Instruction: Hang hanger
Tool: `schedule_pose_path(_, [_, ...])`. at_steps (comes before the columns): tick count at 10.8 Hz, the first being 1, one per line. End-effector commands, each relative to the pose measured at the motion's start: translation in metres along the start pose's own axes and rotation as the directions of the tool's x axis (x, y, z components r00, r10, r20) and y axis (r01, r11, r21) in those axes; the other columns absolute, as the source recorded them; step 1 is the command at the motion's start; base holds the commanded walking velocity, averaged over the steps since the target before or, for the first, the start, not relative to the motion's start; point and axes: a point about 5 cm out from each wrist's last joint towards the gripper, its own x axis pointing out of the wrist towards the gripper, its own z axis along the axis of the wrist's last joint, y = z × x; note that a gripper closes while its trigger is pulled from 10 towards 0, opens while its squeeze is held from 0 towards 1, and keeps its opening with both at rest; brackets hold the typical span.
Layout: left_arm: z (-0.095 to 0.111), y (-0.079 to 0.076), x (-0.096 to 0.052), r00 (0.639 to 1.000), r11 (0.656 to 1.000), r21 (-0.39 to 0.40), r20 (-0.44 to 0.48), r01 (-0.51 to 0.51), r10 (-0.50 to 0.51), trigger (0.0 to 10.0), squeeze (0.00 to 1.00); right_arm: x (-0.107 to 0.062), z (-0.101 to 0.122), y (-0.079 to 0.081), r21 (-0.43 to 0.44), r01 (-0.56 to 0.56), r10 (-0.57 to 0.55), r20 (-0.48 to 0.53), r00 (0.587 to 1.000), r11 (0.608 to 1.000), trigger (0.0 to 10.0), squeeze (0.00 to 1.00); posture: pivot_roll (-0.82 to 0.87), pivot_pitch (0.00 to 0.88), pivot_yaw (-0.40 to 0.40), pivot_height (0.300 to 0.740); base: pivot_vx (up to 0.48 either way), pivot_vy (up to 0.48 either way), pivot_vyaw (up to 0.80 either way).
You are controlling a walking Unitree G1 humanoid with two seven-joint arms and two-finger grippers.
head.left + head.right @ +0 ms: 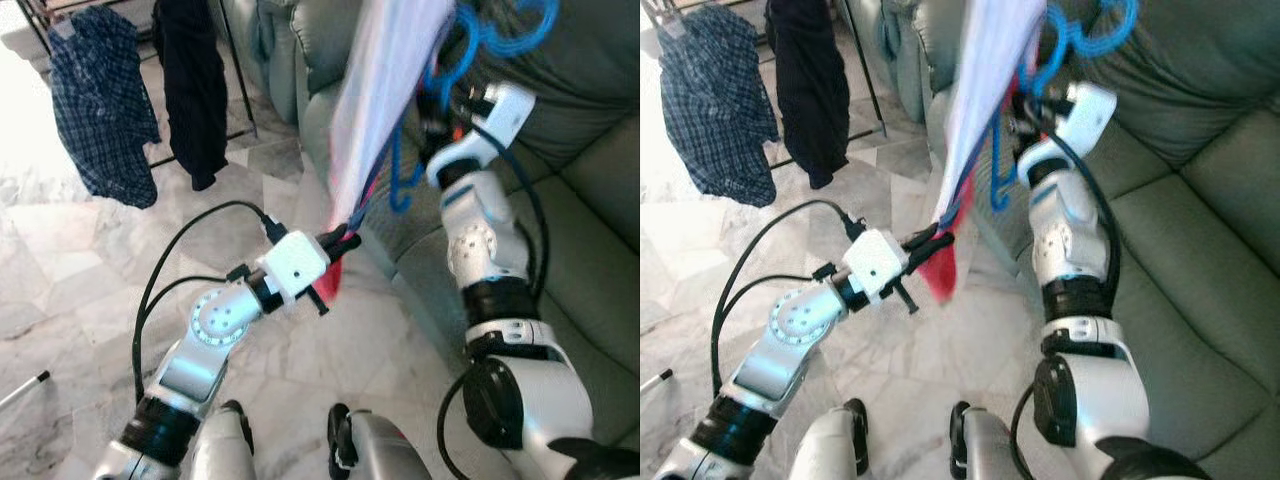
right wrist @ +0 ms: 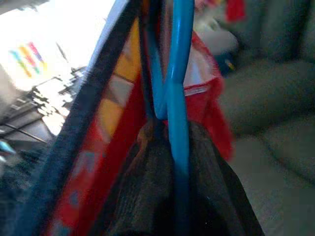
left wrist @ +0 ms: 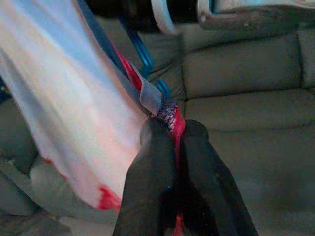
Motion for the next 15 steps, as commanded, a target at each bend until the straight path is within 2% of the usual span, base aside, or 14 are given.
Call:
schedule_pose_path(1, [-0.024,-0.018,-0.008,0.991,0.994,-0.075,-0.105,0.081,-0.089,10.0,1.00,0.006,0.036,0.012,0.003,-0.062,0.060,0.166,0.984,0.998,10.0,0.00,-0.01,0.188,-0.060,0.740,0.000,0.000,0.00])
schedule_pose_path(2, [-0.030,-0.018,-0.008,0.991,0.991,-0.122,-0.118,0.052,-0.066,10.0,1.00,0.005,0.032,0.023,-0.005,-0.119,0.118,0.161,0.980,0.993,10.0,0.00,0.00,0.185,-0.063,0.740,0.000,0.000,0.00])
schedule_pose_path(3, [-0.038,-0.017,-0.010,0.989,0.991,-0.136,-0.149,0.004,-0.024,10.0,1.00,-0.001,0.022,0.037,-0.083,-0.204,0.213,0.131,0.968,0.976,10.0,0.00,0.00,0.185,-0.064,0.740,0.000,0.000,0.00])
schedule_pose_path(4, [-0.041,-0.017,-0.012,0.987,0.990,-0.144,-0.160,-0.004,-0.020,10.0,1.00,-0.006,0.018,0.039,-0.113,-0.232,0.245,0.112,0.963,0.966,10.0,0.00,0.00,0.185,-0.065,0.740,0.000,0.000,0.00])
schedule_pose_path(5, [-0.044,-0.015,-0.017,0.984,0.990,-0.138,-0.179,-0.033,0.007,10.0,1.00,-0.015,0.010,0.040,-0.208,-0.277,0.296,0.067,0.953,0.938,10.0,0.00,0.00,0.185,-0.066,0.740,0.000,0.000,0.00])
schedule_pose_path(6, [-0.049,-0.007,-0.023,0.976,0.990,-0.110,-0.208,-0.084,0.060,10.0,1.00,-0.026,0.003,0.036,-0.253,-0.313,0.327,0.016,0.945,0.916,10.0,0.00,0.00,0.186,-0.066,0.740,0.000,0.000,0.00])
schedule_pose_path(7, [-0.053,0.015,-0.033,0.951,0.971,-0.059,-0.224,-0.233,0.214,10.0,1.00,-0.049,-0.010,0.028,-0.328,-0.370,0.366,-0.076,0.927,0.869,10.0,0.00,0.00,0.191,-0.065,0.740,0.000,0.000,0.00])
schedule_pose_path(9, [-0.051,0.048,-0.045,0.885,0.903,-0.007,-0.204,-0.429,0.419,10.0,1.00,-0.078,-0.025,0.015,-0.414,-0.417,0.377,-0.179,0.909,0.810,10.0,0.00,-0.01,0.193,-0.060,0.740,0.000,0.000,0.00])
schedule_pose_path(10, [-0.047,0.061,-0.048,0.852,0.864,-0.008,-0.174,-0.503,0.494,10.0,1.00,-0.091,-0.030,0.010,-0.403,-0.420,0.366,-0.208,0.907,0.813,10.0,0.00,-0.01,0.193,-0.056,0.740,0.000,0.000,0.00])
schedule_pose_path(11, [-0.044,0.064,-0.046,0.847,0.853,-0.041,-0.153,-0.520,0.509,10.0,1.00,-0.096,-0.032,0.009,-0.398,-0.428,0.366,-0.224,0.903,0.812,10.0,0.00,-0.01,0.192,-0.052,0.740,0.000,0.000,0.00])
schedule_pose_path(13, [-0.043,0.063,-0.032,0.843,0.846,-0.053,-0.139,-0.531,0.520,10.0,1.00,-0.097,-0.033,0.020,-0.377,-0.453,0.398,-0.217,0.891,0.808,10.0,0.00,-0.02,0.192,-0.044,0.740,0.000,0.000,0.00])
schedule_pose_path(15, [-0.042,0.063,-0.021,0.827,0.826,-0.077,-0.131,-0.559,0.547,10.0,1.00,-0.099,-0.029,0.036,-0.286,-0.530,0.482,-0.225,0.847,0.798,10.0,0.00,-0.02,0.192,-0.042,0.740,0.000,0.000,0.00])
